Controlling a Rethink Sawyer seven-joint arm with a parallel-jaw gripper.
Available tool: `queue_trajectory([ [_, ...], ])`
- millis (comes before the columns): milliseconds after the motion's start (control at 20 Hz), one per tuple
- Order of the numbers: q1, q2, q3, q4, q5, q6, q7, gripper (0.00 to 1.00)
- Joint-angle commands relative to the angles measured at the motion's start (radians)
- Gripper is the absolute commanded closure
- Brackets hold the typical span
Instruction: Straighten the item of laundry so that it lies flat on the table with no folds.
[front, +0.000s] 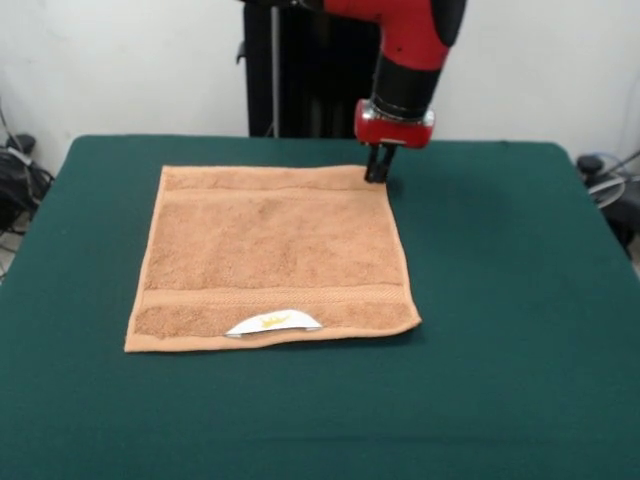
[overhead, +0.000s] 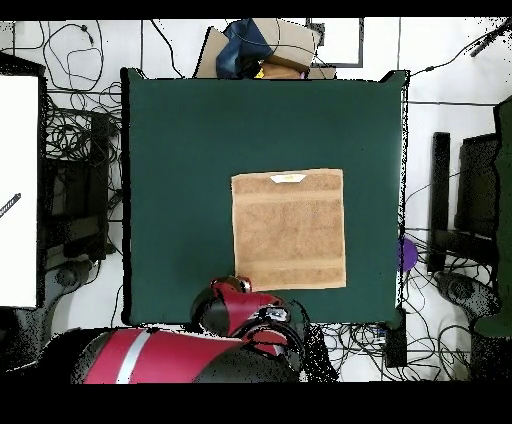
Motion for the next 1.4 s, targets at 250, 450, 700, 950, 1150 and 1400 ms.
queue_trajectory([
  [250,0.091,0.025,-0.003,0.082,0.047,-0.363,0.280,1.00],
  [450,0.082,0.018,-0.003,0.085,0.062,-0.376,0.251,1.00],
  [700,0.077,0.017,0.001,0.074,0.081,-0.364,0.226,1.00],
  [950,0.096,0.031,-0.002,0.067,0.102,-0.341,0.215,1.00],
  [1150,0.107,0.031,0.000,0.062,0.116,-0.313,0.201,1.00],
  [1400,0.144,0.025,-0.010,0.071,0.162,-0.245,0.178,1.00],
])
